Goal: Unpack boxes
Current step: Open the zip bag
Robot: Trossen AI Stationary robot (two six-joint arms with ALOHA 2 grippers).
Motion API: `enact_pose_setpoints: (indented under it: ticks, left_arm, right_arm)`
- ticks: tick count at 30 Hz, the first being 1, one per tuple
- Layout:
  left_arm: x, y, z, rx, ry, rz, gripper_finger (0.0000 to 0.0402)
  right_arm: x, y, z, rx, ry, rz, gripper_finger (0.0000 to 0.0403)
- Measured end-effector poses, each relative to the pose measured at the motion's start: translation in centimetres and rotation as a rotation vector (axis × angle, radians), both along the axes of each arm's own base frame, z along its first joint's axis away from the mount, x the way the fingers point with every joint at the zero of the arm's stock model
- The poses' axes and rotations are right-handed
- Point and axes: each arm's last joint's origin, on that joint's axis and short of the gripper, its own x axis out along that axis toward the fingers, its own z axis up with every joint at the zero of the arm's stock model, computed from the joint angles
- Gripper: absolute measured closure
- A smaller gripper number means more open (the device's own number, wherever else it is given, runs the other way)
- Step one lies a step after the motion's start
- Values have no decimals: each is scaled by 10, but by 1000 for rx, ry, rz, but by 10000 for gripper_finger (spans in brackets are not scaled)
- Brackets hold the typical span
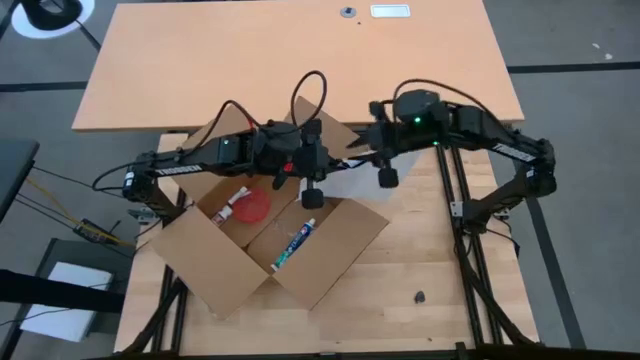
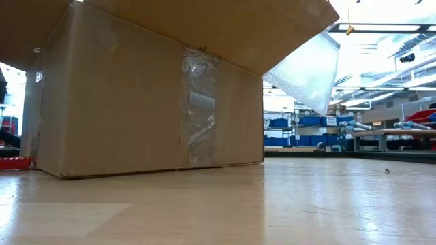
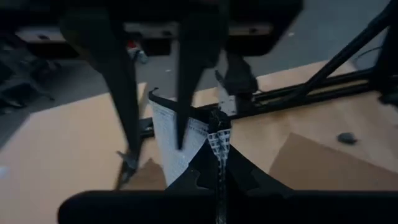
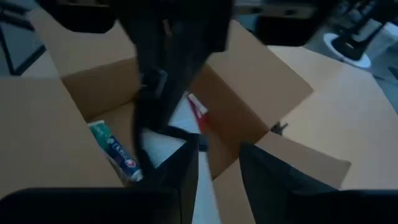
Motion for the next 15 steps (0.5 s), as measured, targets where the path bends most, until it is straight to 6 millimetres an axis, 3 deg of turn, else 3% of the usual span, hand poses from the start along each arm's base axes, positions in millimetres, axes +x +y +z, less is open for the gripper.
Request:
enact_pose_setpoints:
  ticks: [5, 15]
  left_arm:
    - [0, -6, 0, 68, 15, 46, 396]
    - [-1, -9, -1, 76, 21, 87, 396]
  right_arm:
    - [9, 12, -6, -27, 27, 92, 284]
    - [4, 19, -3, -33, 20, 116, 270]
